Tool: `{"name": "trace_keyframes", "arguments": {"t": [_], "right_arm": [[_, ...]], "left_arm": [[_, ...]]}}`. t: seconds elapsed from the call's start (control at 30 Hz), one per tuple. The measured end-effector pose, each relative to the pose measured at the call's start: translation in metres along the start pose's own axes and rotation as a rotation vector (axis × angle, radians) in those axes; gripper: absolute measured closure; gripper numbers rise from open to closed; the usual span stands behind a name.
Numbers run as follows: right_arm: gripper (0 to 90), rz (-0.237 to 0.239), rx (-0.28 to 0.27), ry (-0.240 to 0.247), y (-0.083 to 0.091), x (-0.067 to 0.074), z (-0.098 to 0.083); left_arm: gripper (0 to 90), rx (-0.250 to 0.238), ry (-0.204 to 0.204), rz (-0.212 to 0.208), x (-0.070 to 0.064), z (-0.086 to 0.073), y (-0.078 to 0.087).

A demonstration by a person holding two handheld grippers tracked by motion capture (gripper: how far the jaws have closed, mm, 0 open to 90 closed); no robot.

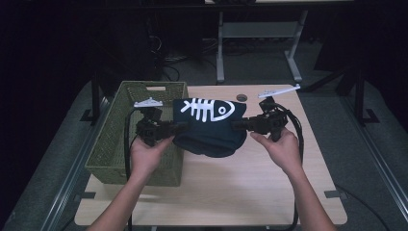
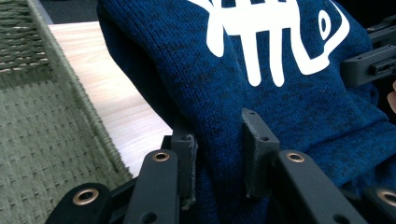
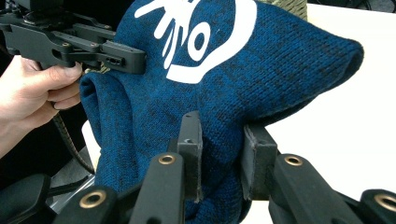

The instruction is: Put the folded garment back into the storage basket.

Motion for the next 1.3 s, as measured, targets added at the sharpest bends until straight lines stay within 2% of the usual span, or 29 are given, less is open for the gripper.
{"name": "trace_keyframes", "arguments": {"t": [0.33,0.8,0.93,1.3], "right_arm": [[72.4,0.018,0.010,0.000,-0.017,0.005,0.012],[72.4,0.041,0.013,0.018,-0.041,0.011,0.028],[72.4,0.050,0.012,0.020,-0.049,0.013,0.033],[72.3,0.069,0.012,0.029,-0.070,0.017,0.039]], "left_arm": [[69.7,-0.012,0.026,0.010,0.014,0.001,0.013],[69.8,-0.035,0.037,0.031,0.034,0.002,0.034],[69.7,-0.042,0.056,0.025,0.041,0.002,0.040],[69.7,-0.047,0.069,0.051,0.056,0.000,0.052]]}}
Point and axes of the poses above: each handheld gripper's, and its own axes: y roughly backward along the jaws, z roughly out of its top, x roughly to its left, the point moved 2 cm from there along -y, roughly forward along the jaws, and after that the axes turned 14 degrees about y, right-handed, at the moved point
